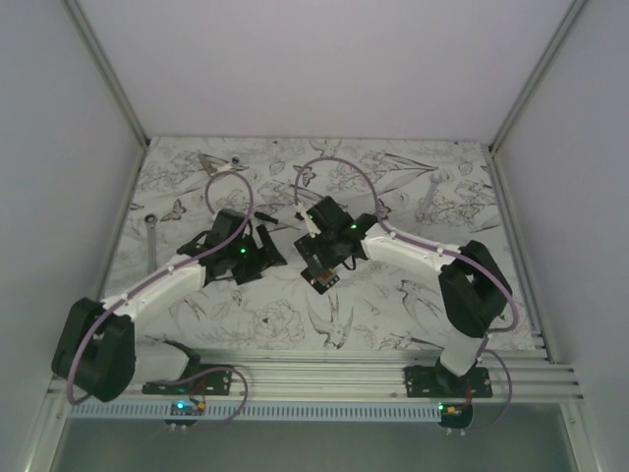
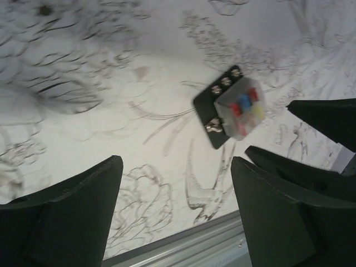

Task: Snap on the fuse box
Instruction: Close the fuse box cover on the fuse box base.

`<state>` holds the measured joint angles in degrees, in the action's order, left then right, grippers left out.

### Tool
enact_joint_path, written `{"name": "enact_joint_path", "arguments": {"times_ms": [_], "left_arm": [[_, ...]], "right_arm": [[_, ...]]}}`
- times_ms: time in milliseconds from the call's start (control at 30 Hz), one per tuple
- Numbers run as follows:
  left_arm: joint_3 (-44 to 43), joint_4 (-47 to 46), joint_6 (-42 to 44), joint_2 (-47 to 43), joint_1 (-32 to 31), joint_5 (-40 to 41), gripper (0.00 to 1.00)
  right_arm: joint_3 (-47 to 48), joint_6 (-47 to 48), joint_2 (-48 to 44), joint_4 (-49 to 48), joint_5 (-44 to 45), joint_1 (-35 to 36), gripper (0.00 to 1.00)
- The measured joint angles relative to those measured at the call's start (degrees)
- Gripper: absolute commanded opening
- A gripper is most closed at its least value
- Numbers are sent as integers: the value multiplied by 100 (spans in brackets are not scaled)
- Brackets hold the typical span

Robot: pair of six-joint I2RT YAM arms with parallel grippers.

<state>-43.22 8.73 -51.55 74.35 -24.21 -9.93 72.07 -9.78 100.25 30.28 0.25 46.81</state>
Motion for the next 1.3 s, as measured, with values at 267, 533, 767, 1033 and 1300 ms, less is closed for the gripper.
{"name": "enact_joint_path", "arguments": {"times_ms": [267,533,767,1033,1300], "left_arm": [[577,304,72,-859,588,-2,90],[638,337,151,-881,708,-46,91],[640,339,170,-881,708,-66,91],[649,337,173,-881,710,-66,91],[763,380,208,-994,734,-63,92]], "right_arm": [[505,17,743,492,232,114,68],[732,39,1060,708,313,173,51],[811,44,1130,811,350,184,36],[957,46,1318,984,468,221,25],[863,35,1228,868,651,299,42]]}}
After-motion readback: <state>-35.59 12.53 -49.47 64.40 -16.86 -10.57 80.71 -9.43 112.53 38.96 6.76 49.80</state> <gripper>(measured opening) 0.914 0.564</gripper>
